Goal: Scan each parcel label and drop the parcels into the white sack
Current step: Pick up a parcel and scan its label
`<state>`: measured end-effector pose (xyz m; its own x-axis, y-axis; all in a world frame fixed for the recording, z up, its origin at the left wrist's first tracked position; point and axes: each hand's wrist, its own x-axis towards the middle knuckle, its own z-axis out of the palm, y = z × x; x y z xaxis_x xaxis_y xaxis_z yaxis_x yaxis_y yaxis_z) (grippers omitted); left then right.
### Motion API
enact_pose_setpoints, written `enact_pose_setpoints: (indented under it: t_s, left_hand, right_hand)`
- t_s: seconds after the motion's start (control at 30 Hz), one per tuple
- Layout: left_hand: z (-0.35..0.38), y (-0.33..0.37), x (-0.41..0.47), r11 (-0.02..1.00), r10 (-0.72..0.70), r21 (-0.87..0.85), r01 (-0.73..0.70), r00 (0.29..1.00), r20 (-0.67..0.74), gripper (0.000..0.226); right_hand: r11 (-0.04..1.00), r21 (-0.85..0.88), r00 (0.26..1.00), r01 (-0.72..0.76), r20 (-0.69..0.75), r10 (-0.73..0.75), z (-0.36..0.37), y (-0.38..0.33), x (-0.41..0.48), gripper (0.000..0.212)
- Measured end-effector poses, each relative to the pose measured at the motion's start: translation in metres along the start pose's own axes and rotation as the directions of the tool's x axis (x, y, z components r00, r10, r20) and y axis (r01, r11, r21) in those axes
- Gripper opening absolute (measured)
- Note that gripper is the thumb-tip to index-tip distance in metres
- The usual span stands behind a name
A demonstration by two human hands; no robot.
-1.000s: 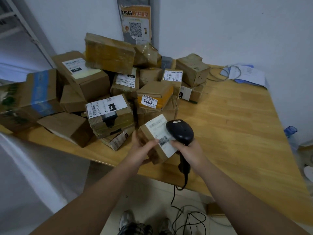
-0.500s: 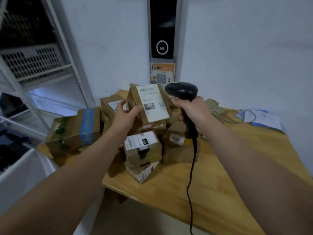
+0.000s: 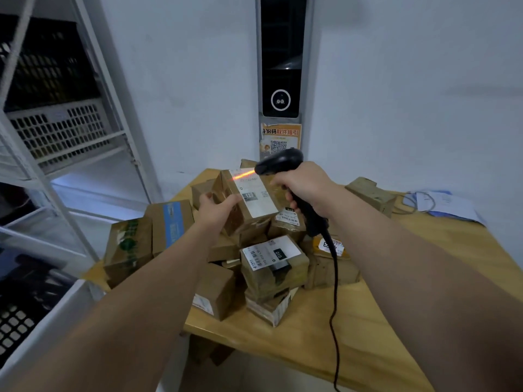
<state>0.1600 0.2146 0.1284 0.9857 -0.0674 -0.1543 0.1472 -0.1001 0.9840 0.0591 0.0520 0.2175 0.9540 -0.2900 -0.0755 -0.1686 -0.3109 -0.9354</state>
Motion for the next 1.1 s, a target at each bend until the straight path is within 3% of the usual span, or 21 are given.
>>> enact_pose_setpoints:
  t_s: [0.17,0.3,0.77,1.1]
  left_hand:
    - [-0.009,-0.009,0.009,1.000,-0.028,0.013,0.027,0.999,0.045,0.085]
    - [-0.012,-0.014,0.011,0.998,-0.061,-0.029,0.063,0.997,0.052,0.085]
    - [0.008,-0.019,-0.023,0.995,-0.060,-0.080,0.061,0.998,0.018,0.083]
    - [0.010,-0.037,-0.078,0.969,-0.088,-0.238,0.071,0.994,-0.064,0.079]
  right_hand:
    - [0.997,0.044,0.998,-0.056,-0.026,0.057,0.018,0.010,0.000,0.016]
    - [0.991,0.113,0.997,-0.071,-0.025,0.074,0.022,0.013,0.001,0.020]
    - [0.994,0.075,0.997,-0.077,0.023,0.075,0.008,0.034,-0.009,0.016]
    - [0.982,0.158,0.991,-0.101,0.106,0.085,0.015,0.055,-0.036,0.015]
